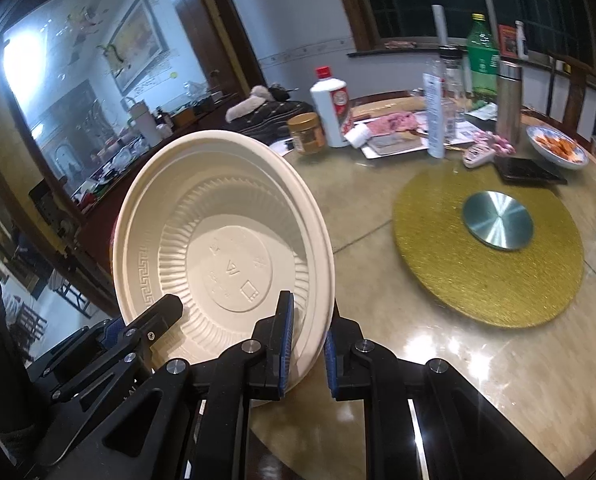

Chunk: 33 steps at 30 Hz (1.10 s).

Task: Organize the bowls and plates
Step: 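Lower the beige bowl onto the white bowls with both grippers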

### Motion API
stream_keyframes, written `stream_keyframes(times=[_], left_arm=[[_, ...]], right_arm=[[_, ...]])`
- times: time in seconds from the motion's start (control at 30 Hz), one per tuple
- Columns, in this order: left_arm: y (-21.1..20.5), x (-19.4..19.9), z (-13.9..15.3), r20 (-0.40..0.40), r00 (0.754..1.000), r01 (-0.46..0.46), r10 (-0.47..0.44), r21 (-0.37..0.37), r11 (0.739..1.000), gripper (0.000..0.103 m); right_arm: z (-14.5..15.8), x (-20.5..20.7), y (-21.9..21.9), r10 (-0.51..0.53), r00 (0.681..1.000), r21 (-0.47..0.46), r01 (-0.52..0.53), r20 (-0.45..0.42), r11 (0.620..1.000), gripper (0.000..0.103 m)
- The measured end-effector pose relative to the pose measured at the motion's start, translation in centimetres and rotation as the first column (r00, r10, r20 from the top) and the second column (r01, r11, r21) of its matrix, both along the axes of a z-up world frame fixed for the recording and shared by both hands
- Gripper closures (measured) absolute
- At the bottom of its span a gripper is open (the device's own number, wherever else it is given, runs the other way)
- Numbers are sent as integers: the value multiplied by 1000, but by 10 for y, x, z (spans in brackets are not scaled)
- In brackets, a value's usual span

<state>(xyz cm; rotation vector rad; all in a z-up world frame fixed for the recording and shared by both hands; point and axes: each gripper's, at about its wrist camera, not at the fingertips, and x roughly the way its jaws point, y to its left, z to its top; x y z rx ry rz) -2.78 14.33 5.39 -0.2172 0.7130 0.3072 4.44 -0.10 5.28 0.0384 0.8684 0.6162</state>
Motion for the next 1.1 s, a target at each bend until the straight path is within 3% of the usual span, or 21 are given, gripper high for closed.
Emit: stream_keyframes(times=[0.4, 1.1], left_arm=[[21, -15, 0, -5, 998, -66, 67, 48, 997, 85], [47, -21, -11, -59, 993, -105, 106, 30, 994, 85]], right_arm=[[-7, 0, 39, 115, 993, 14, -114, -38, 993, 89], [-18, 4, 81, 244, 963, -39, -250, -110, 967, 88]])
